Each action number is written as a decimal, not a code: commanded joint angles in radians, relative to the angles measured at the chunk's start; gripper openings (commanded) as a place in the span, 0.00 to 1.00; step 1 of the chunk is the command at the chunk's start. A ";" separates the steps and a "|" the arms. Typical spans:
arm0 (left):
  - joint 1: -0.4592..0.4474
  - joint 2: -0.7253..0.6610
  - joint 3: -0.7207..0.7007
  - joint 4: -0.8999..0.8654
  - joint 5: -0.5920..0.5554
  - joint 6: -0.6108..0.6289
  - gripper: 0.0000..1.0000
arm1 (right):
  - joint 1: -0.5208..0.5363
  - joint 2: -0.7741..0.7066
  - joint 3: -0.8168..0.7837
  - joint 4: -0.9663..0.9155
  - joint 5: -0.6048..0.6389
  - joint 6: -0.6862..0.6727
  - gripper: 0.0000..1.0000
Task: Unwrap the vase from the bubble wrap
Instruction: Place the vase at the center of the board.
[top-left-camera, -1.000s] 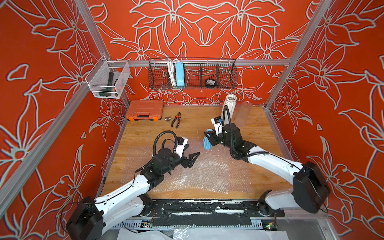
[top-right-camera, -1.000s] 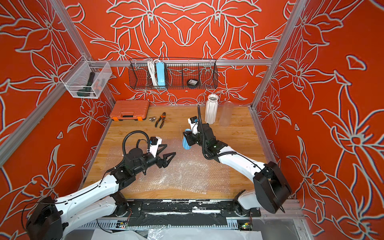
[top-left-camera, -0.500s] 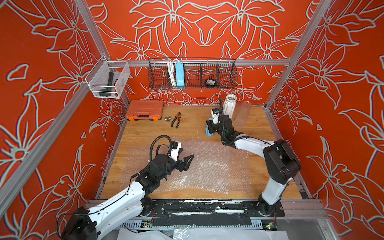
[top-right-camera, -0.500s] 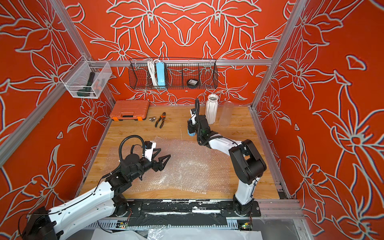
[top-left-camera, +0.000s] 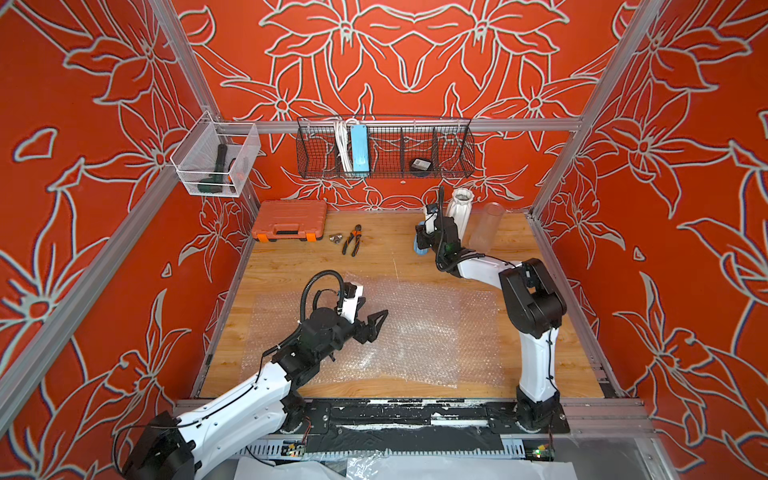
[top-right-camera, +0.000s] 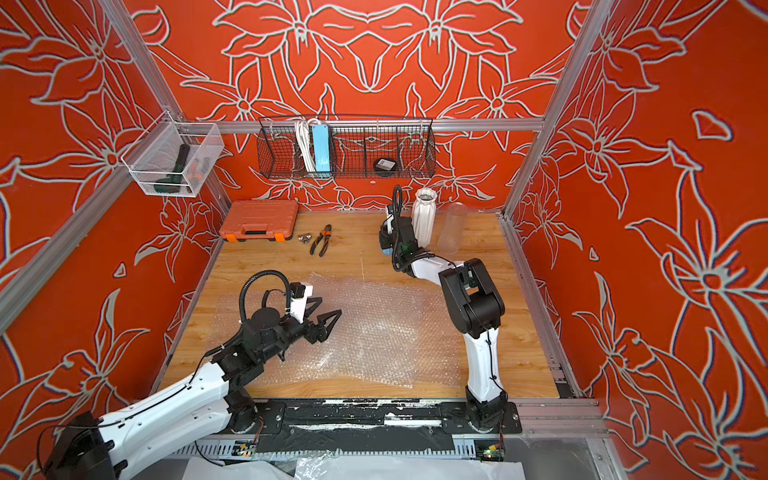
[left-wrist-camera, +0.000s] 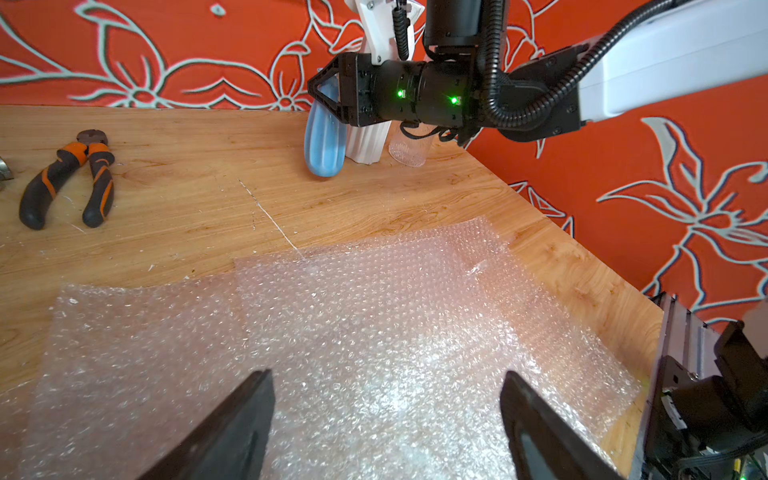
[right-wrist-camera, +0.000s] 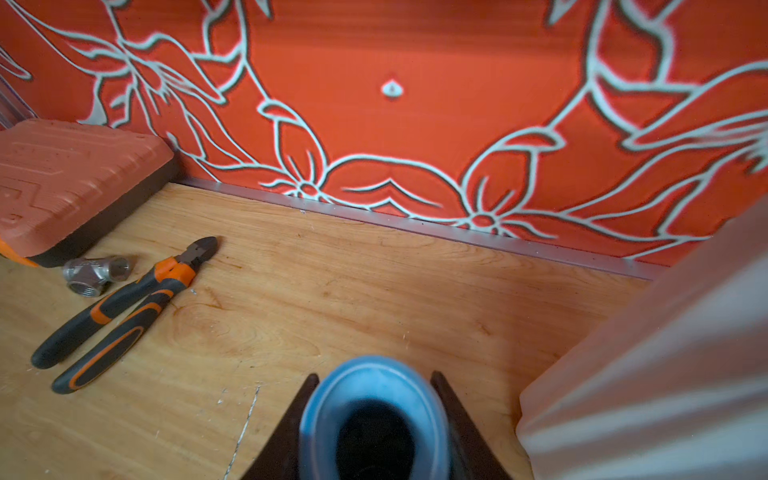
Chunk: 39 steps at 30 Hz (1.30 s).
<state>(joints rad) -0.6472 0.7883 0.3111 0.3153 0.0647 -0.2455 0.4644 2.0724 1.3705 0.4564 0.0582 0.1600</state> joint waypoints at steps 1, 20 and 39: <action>0.000 0.003 -0.009 0.020 -0.009 0.003 0.83 | -0.008 0.038 0.073 0.035 0.032 -0.040 0.21; 0.000 -0.007 -0.025 0.012 -0.028 0.004 0.83 | -0.033 0.192 0.242 -0.030 0.024 -0.032 0.24; 0.000 0.009 -0.032 0.013 -0.029 -0.001 0.83 | -0.032 0.135 0.165 -0.010 0.025 0.005 0.50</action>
<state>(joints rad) -0.6472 0.7933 0.2802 0.3153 0.0433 -0.2459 0.4366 2.2482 1.5520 0.4412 0.0742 0.1528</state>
